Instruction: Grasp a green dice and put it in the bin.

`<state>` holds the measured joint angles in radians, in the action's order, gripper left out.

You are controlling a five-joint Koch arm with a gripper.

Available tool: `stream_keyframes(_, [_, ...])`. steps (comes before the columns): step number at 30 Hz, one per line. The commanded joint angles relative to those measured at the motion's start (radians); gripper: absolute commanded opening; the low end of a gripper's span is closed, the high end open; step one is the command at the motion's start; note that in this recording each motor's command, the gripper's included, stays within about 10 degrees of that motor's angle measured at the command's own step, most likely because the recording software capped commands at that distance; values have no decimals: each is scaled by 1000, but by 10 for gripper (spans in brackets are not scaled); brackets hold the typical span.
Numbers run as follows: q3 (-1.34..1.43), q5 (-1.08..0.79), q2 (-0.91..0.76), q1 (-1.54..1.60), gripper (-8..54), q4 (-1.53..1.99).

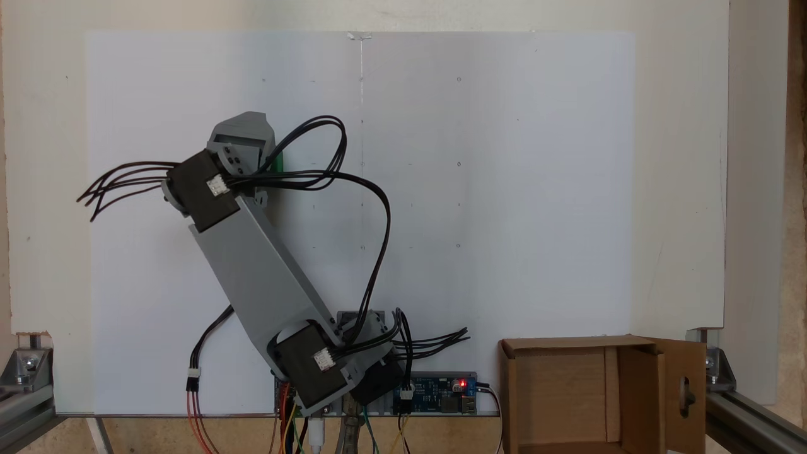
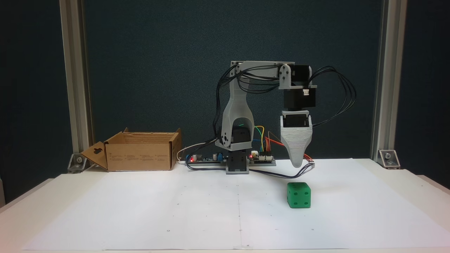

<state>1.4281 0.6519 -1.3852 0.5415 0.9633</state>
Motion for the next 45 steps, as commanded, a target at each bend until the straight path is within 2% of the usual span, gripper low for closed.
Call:
stream_keyframes(1, [-58, 43, -9, 2, 422, 6])
stream_keyframes(13, [-58, 43, 97, 5, 422, 3])
stream_keyframes(27, [-43, 43, 101, 23, 423, -2])
stream_keyframes(45, [-43, 43, 219, 28, 428, -69])
